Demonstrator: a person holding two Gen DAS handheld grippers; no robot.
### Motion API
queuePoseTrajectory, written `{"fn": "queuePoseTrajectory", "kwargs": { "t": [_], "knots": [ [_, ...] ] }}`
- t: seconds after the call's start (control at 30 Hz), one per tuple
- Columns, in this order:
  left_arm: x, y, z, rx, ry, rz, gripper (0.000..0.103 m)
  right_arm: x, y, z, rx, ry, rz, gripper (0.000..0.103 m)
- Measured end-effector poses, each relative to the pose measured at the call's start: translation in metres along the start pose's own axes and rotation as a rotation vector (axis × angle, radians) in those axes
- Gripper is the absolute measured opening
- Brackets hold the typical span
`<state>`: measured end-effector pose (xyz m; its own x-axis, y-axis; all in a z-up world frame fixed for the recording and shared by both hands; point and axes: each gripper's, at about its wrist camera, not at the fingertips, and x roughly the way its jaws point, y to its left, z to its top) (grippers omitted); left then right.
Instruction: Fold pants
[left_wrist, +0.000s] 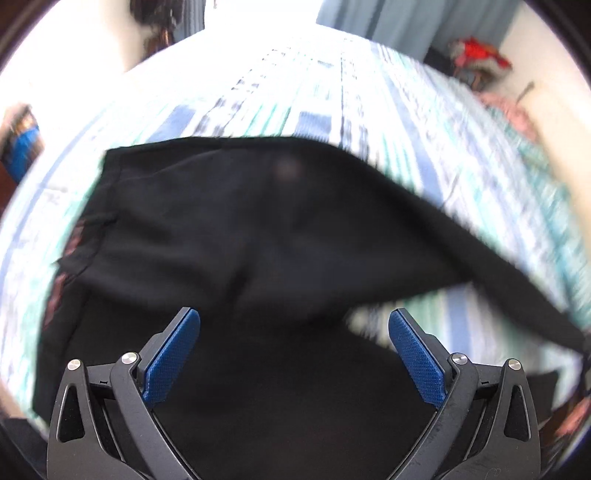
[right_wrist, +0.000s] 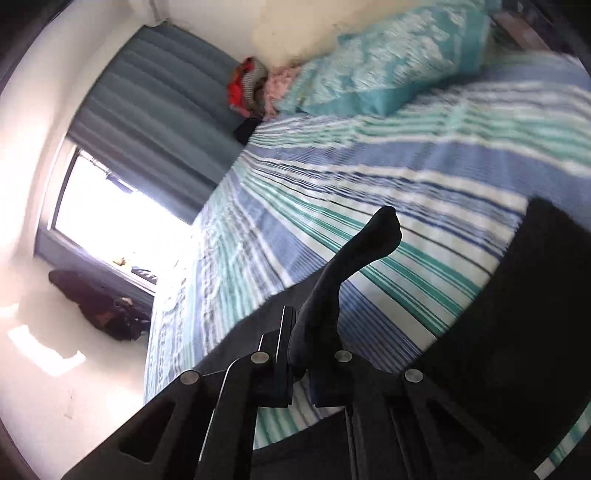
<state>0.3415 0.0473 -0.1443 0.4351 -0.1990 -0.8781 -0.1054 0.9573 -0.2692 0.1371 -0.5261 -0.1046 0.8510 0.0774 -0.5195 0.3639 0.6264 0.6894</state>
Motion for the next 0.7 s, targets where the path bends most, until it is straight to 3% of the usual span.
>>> {"fn": "queuePoseTrajectory", "kwargs": {
  "t": [0.07, 0.2, 0.37, 0.5, 0.53, 0.57, 0.6, 0.63, 0.7],
  "knots": [
    [0.016, 0.007, 0.036, -0.102, 0.040, -0.096, 0.102, -0.016, 0.025, 0.012, -0.053, -0.011, 0.052, 0.006],
    [0.062, 0.015, 0.082, -0.213, 0.109, -0.104, 0.102, -0.046, 0.067, 0.028, -0.117, -0.028, 0.146, 0.006],
    [0.087, 0.022, 0.101, -0.299, 0.129, -0.101, 0.102, -0.082, 0.101, 0.036, -0.203, -0.027, 0.235, 0.005],
    [0.092, 0.032, 0.107, -0.365, 0.122, -0.118, 0.100, -0.108, 0.106, 0.035, -0.250, -0.016, 0.261, 0.005],
    [0.092, 0.035, 0.108, -0.368, 0.121, -0.117, 0.083, -0.112, 0.105, 0.035, -0.253, -0.012, 0.263, 0.005],
    [0.094, 0.034, 0.107, -0.363, 0.133, -0.121, 0.035, -0.115, 0.102, 0.036, -0.249, -0.005, 0.267, 0.005],
    [0.098, 0.034, 0.106, -0.351, 0.172, -0.137, 0.006, -0.117, 0.096, 0.038, -0.237, 0.001, 0.270, 0.005],
    [0.101, 0.034, 0.107, -0.349, 0.190, -0.132, 0.004, -0.118, 0.092, 0.039, -0.223, 0.006, 0.274, 0.005],
    [0.083, 0.032, 0.098, -0.335, 0.137, -0.117, 0.004, -0.118, 0.083, 0.041, -0.225, 0.014, 0.252, 0.005]
  ]
}}
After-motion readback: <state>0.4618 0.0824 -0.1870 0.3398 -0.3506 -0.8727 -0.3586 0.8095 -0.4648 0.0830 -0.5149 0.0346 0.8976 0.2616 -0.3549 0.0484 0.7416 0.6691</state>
